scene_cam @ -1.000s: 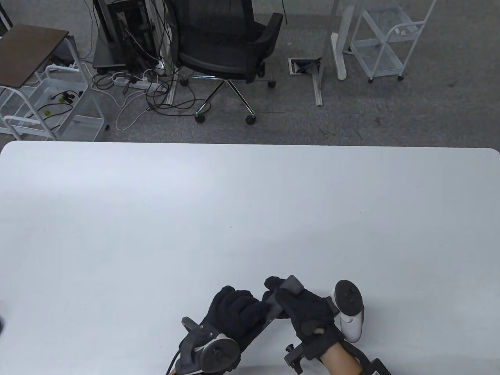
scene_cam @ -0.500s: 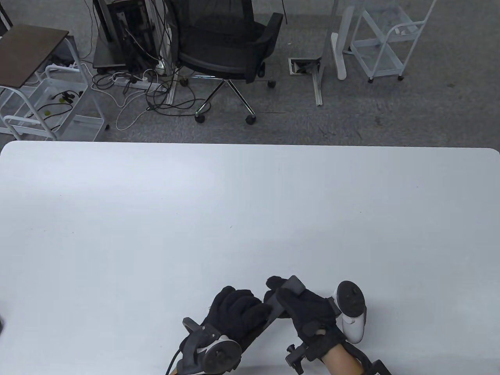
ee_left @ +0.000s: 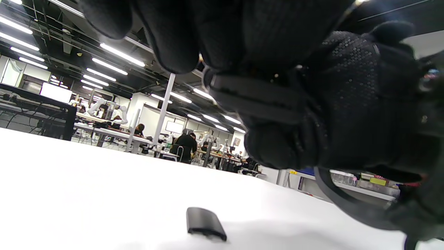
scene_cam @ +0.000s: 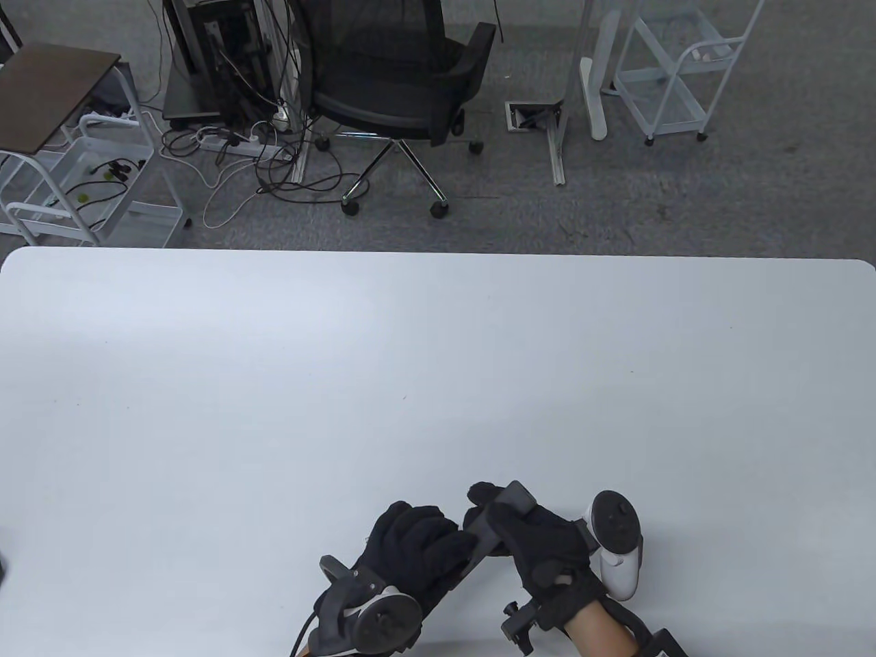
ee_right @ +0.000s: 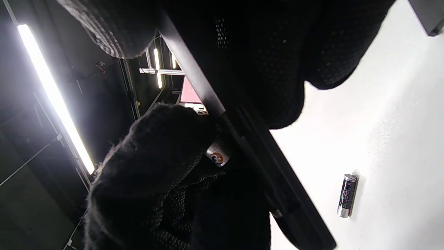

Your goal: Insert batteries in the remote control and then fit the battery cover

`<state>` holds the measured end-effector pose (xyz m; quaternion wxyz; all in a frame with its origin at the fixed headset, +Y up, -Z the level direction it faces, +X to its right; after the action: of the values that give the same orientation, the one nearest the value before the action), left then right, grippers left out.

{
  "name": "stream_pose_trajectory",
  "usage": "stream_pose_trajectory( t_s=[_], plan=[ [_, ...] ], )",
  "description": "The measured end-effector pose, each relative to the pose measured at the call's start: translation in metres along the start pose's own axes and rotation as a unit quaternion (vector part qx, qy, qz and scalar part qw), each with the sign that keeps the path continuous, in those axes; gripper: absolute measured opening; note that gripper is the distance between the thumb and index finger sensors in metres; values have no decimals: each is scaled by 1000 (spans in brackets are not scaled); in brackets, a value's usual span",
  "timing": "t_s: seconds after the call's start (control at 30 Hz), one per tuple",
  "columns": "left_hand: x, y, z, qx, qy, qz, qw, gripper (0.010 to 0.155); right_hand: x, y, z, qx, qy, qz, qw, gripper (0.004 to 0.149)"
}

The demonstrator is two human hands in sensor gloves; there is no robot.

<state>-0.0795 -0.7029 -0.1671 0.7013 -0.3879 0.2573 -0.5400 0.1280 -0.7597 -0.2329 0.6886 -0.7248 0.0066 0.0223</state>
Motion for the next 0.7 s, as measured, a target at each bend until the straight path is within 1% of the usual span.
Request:
stream_pose_trajectory(
  t_s=[0.23, 0.7],
  plan=[
    [0, 0, -3, 0, -13, -4, 1000, 52, 1, 1, 1, 3, 4, -7, 1000, 63],
    [2, 0, -2, 6, -12, -11, 1000, 55, 5, 1, 3, 2, 11, -16, 1000, 63]
  ],
)
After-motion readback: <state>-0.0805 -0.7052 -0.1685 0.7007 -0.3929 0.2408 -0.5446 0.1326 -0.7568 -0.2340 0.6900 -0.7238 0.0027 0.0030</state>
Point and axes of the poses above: the tracker on the back of each hand, its own z axis roughly to the thumb side, its own y axis roughly from the wrist to the fingertips, x = y × z, the point moved 3 cm from there along y, roughly from the wrist to the fingertips, and after that the axes turned 15 degrees about -z, right-handed, at the moved point
